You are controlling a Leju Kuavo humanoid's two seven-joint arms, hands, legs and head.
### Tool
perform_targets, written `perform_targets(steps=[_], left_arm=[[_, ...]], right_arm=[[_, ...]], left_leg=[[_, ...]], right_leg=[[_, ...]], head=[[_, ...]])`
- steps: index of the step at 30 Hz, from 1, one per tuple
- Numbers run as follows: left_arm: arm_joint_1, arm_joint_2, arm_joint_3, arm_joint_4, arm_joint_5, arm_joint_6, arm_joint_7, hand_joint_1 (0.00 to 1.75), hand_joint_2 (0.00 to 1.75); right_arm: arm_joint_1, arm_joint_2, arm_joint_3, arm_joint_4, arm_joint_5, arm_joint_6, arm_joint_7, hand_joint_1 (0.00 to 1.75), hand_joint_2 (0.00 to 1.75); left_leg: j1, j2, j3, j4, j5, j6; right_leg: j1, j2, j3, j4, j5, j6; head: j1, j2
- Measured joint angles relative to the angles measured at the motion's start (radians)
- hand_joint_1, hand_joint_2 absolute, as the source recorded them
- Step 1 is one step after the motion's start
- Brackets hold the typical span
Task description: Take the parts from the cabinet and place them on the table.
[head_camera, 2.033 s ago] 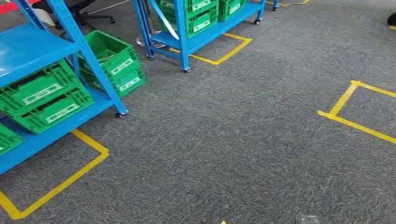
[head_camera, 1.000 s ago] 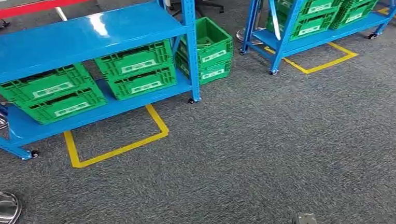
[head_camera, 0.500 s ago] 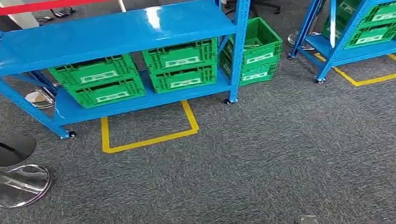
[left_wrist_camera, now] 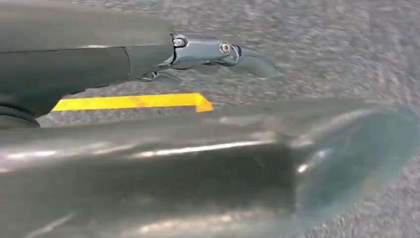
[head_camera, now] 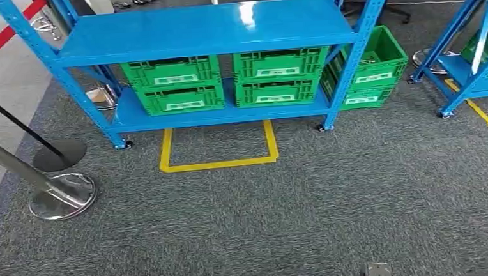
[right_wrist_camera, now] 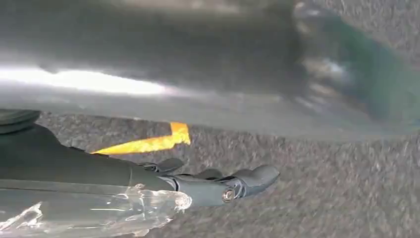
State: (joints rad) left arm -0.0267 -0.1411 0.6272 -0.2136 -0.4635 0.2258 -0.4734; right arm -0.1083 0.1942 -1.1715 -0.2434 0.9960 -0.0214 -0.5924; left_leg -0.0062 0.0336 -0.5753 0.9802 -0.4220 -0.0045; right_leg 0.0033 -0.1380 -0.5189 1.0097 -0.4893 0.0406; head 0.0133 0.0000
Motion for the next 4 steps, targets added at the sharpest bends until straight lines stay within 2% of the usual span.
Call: perform_targets(steps=[1, 2, 3, 4], left_arm=[[0.004, -0.001, 0.001, 0.0, 0.0, 0.0, 0.0, 0.0, 0.0], [0.003, 0.0, 0.002, 0.0, 0.0, 0.0, -0.001, 0.0, 0.0], [0.0, -0.002, 0.002, 0.0, 0.0, 0.0, -0.002, 0.0, 0.0], [-0.003, -0.003, 0.003, 0.0, -0.001, 0.0, -0.003, 0.0, 0.0]], right_arm=[[-0.001, 0.0, 0.003, 0.0, 0.0, 0.0, 0.0, 0.0, 0.0], [-0.001, 0.0, 0.004, 0.0, 0.0, 0.0, 0.0, 0.0, 0.0], [0.001, 0.0, 0.004, 0.0, -0.002, 0.0, 0.0, 0.0, 0.0], [0.004, 0.0, 0.005, 0.0, -0.003, 0.0, 0.0, 0.0, 0.0]], left_leg=[[0.007, -0.007, 0.004, -0.003, 0.004, 0.005], [0.009, -0.018, 0.003, -0.003, 0.005, 0.01], [0.009, -0.03, 0.002, -0.003, 0.007, 0.015], [0.009, -0.044, 0.0, -0.002, 0.008, 0.017]], right_leg=[[-0.005, 0.042, -0.005, 0.012, -0.01, 0.009], [-0.006, 0.092, -0.023, 0.056, -0.041, 0.012], [-0.008, 0.117, -0.056, 0.128, -0.08, 0.013], [-0.008, 0.13, -0.099, 0.22, -0.121, 0.015]], head=[[0.006, 0.0], [0.011, 0.0], [0.015, 0.0], [0.015, 0.0]])
